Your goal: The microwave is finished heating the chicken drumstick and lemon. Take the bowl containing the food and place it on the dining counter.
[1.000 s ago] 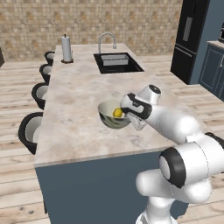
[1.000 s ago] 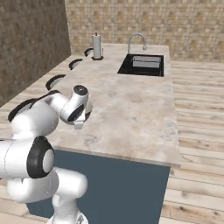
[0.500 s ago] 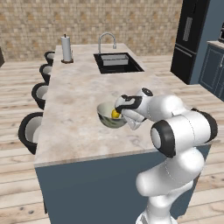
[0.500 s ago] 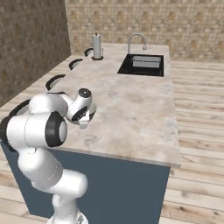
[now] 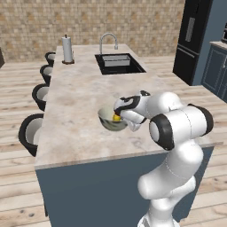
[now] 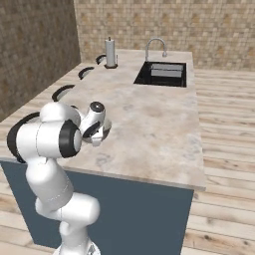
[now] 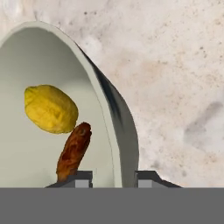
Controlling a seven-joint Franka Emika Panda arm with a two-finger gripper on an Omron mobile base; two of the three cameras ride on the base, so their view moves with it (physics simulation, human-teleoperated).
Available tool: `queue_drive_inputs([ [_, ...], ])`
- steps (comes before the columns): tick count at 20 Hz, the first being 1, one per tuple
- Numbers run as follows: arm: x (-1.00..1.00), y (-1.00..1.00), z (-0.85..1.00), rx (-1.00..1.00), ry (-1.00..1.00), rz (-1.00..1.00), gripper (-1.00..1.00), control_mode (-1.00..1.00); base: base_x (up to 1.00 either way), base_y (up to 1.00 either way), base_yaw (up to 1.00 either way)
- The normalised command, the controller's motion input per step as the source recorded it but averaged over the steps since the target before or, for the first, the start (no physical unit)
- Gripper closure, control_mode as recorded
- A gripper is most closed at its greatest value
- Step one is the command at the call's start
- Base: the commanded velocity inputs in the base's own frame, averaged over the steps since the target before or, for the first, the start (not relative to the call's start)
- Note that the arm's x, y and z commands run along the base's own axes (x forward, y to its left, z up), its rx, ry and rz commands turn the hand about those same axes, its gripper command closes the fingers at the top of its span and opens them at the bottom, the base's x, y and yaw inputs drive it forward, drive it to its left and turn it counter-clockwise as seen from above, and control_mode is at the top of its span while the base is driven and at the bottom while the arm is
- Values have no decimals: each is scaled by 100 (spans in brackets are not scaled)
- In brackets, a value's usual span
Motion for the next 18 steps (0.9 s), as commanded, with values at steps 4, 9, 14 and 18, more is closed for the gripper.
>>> queue_drive_inputs([
  [4,-19,0,34,0,0,-2,-100,-100,0,0,0],
  [9,-90,0,100,0,-9,0,-100,-100,0,0,0],
  [14,-100,0,100,0,-15,0,-100,-100,0,0,0],
  [18,-100,0,97,-4,-18,1,-100,-100,0,0,0],
])
